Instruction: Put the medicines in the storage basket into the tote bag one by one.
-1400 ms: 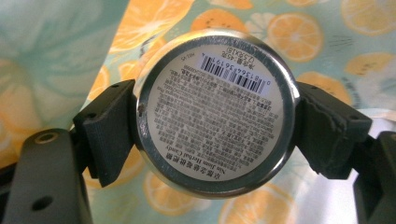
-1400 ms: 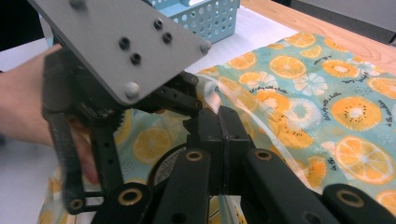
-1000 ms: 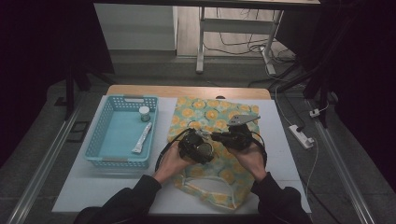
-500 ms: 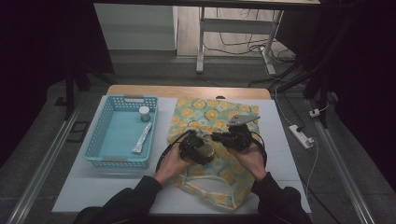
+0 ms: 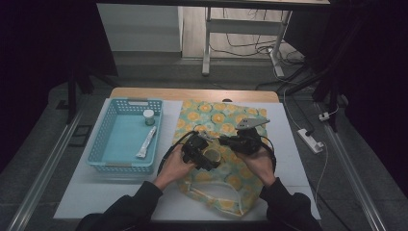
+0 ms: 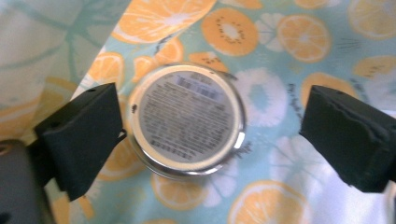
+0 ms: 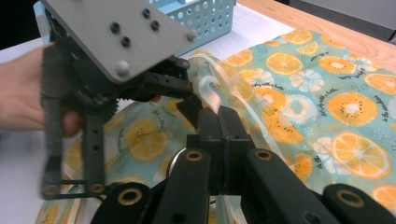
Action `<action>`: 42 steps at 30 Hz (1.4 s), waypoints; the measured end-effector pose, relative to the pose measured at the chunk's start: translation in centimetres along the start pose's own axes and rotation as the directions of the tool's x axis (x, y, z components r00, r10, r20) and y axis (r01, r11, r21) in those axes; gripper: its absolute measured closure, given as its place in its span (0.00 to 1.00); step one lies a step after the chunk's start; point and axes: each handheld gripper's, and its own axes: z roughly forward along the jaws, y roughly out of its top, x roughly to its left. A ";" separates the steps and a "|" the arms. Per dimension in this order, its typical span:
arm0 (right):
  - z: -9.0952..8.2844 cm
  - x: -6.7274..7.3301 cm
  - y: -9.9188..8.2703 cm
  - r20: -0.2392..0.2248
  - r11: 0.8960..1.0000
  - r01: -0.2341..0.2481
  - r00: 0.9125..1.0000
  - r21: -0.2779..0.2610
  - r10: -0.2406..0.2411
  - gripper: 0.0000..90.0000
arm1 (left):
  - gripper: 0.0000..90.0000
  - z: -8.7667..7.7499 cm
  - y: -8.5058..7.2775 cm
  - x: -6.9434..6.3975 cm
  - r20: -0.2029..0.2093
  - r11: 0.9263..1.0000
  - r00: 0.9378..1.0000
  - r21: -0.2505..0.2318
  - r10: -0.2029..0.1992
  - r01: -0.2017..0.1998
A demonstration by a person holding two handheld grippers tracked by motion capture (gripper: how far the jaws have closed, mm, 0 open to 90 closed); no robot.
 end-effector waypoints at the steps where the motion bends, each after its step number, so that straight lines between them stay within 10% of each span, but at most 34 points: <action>1: 0.0 0.0 0.0 0.001 1.000 0.001 1.000 0.000 -0.001 0.99 | 0.02 -0.1 0.0 -0.1 0.011 1.000 1.000 0.002 -0.001 0.001; 33: -0.3 0.0 0.0 0.006 1.000 0.006 1.000 -0.006 -0.006 0.99 | 0.00 -7.3 -1.0 0.9 0.052 0.994 0.998 -0.112 0.020 -0.014; 42: -0.4 0.0 0.0 0.006 1.000 0.005 1.000 -0.005 -0.005 0.99 | 0.00 -9.9 -1.8 2.2 -0.024 0.991 1.000 -0.133 -0.010 0.006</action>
